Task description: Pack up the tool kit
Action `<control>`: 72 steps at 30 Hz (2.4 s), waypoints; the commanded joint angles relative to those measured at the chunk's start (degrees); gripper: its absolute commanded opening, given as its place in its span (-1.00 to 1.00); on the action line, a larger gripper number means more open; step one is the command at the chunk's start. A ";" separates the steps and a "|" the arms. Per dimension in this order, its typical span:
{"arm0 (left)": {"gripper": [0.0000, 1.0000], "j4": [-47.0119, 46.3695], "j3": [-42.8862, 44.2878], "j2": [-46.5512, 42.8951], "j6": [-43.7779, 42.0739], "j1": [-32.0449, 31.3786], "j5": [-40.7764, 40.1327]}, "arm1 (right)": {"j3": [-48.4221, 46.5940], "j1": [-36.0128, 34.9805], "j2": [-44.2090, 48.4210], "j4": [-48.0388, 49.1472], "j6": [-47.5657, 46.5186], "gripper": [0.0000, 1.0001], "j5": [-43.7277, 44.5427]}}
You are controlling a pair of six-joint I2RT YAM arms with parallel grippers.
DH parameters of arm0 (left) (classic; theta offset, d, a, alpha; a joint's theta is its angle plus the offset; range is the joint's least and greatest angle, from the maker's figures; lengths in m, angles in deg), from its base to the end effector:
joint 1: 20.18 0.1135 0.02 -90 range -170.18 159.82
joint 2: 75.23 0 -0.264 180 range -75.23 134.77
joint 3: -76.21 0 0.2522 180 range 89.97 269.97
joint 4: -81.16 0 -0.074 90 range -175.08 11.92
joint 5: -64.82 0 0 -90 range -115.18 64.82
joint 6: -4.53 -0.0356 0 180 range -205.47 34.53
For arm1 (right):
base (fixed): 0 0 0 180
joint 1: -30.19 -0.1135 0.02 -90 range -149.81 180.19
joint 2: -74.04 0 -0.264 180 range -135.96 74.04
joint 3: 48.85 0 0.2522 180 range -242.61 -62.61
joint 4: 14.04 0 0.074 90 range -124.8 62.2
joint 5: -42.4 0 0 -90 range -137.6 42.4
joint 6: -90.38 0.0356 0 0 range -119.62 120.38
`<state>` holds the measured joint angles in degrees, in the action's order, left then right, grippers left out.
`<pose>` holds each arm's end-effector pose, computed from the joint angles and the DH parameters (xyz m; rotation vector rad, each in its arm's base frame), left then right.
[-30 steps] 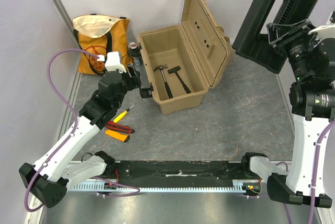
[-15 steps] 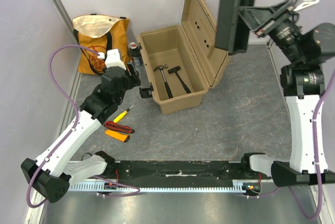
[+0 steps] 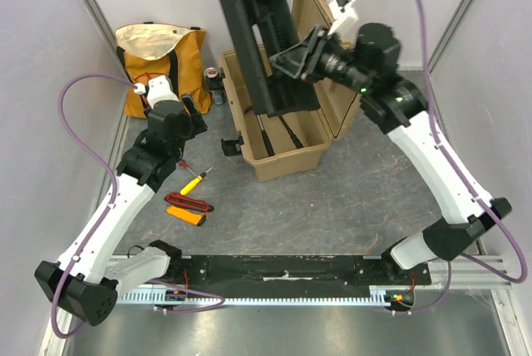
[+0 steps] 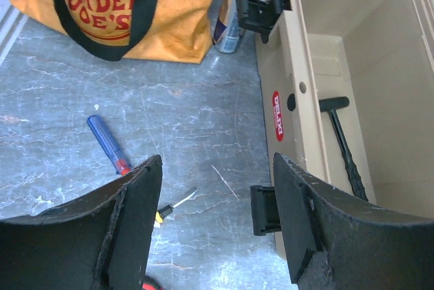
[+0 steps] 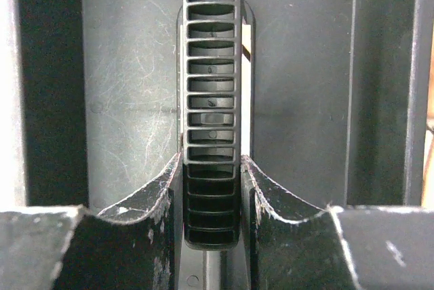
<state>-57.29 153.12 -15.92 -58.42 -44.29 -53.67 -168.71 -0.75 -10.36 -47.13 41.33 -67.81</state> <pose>0.2095 -0.0751 0.3740 -0.3643 1.9023 -0.0987 0.2570 0.1684 0.5270 -0.1609 1.6660 1.2442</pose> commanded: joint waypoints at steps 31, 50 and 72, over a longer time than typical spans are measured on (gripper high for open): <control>0.44 -1.25 -2.60 -1.83 0.46 5.75 3.97 | -4.20 -13.19 -24.32 -15.12 -23.64 -1.00 47.98; 0.44 -1.34 -3.30 -1.92 0.64 6.54 4.85 | 0.19 -11.51 -27.40 -9.94 -26.97 -1.00 44.29; 0.44 -1.25 -3.48 -1.48 0.81 6.80 5.02 | 6.88 -10.37 -26.60 -8.79 -23.64 -1.00 43.32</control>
<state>-57.33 149.58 -17.21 -58.35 -37.87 -48.75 -163.20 -11.62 -38.79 -57.14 17.20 -25.25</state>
